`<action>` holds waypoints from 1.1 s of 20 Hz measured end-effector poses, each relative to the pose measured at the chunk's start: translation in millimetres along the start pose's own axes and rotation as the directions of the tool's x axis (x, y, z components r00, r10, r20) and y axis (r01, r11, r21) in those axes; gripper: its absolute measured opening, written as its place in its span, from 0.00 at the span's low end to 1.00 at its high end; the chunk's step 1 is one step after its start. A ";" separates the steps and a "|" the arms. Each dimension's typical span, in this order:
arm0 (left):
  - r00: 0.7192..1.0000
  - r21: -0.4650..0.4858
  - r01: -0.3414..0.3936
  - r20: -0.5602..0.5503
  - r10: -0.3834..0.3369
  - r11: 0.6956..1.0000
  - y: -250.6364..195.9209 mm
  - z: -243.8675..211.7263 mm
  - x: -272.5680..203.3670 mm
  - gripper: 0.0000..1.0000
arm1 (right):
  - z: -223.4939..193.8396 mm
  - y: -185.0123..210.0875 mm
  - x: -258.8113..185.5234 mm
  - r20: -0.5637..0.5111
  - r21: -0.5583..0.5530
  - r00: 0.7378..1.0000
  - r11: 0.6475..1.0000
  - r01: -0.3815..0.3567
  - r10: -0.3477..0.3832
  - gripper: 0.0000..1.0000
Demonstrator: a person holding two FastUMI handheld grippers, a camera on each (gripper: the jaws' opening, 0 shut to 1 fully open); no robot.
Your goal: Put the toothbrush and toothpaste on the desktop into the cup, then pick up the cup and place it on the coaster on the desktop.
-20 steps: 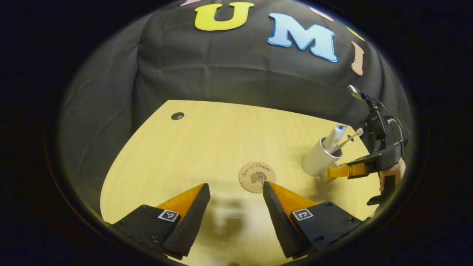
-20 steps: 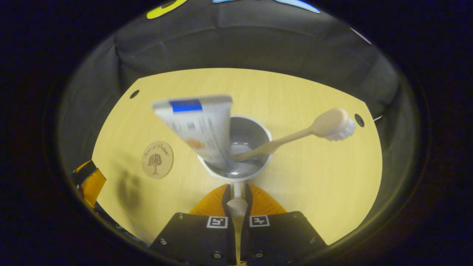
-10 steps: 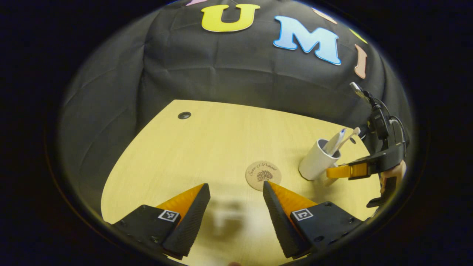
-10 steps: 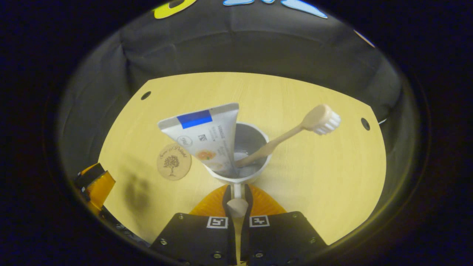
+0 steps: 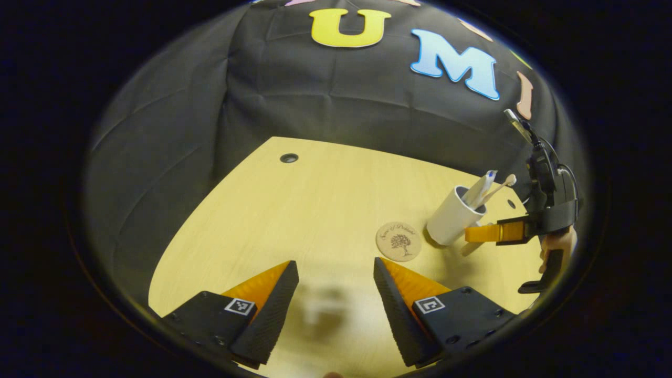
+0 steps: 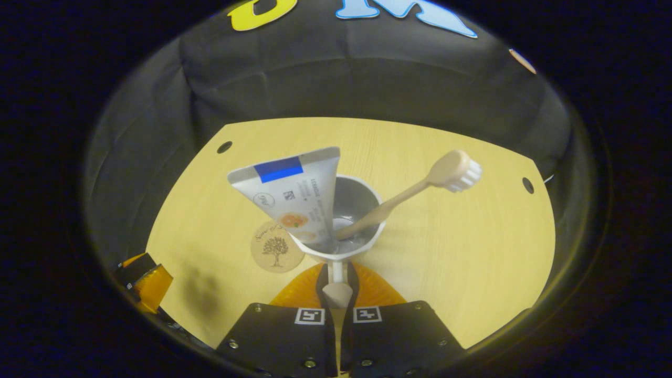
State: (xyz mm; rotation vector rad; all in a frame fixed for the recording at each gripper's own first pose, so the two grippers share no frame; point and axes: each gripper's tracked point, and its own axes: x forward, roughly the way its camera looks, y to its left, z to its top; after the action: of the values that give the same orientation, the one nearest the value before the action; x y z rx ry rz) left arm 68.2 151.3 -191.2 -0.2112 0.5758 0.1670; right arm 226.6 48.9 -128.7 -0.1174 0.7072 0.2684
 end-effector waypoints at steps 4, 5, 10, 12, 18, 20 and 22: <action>1.000 -0.013 -0.018 0.002 0.018 1.000 10.7 -2.9 -9.3 0.95 | 6.1 0.3 -6.5 -0.004 -0.038 0.999 0.998 -0.041 0.041 0.05; 1.000 -0.014 -0.022 0.003 0.022 1.000 14.8 -3.3 -8.9 0.95 | 6.0 -1.4 -7.2 -0.004 -0.048 0.999 0.998 -0.050 0.050 0.05; 0.999 -0.017 -0.048 0.010 0.048 0.999 28.3 -0.9 -14.2 0.96 | 4.3 -6.1 -7.2 -0.023 -0.094 0.996 0.992 -0.086 0.084 0.05; 0.999 -0.024 -0.053 0.009 0.054 0.998 31.5 -0.6 -19.3 0.95 | 4.2 -8.2 -8.8 -0.034 -0.108 0.996 0.991 -0.080 0.077 0.05; 0.999 -0.032 -0.046 0.011 0.047 0.998 31.1 2.4 -15.9 0.95 | 5.6 -9.2 -11.2 -0.053 -0.110 0.997 0.991 -0.070 0.064 0.16; 0.999 -0.019 -0.036 0.014 0.036 0.999 28.8 4.1 -15.5 0.95 | 7.1 -10.7 -18.0 -0.041 -0.100 0.996 0.992 -0.081 0.077 0.21; 1.000 -0.006 -0.020 0.018 0.020 1.000 23.8 8.6 -14.9 0.96 | 15.5 -7.8 -28.0 -0.027 -0.079 0.994 0.991 -0.108 0.106 0.23</action>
State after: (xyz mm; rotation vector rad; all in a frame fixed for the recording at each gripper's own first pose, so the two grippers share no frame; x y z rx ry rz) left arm 55.2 174.9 -179.5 -0.2090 0.5593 0.1896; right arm 218.1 38.8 -98.5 -0.1594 0.7264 0.3992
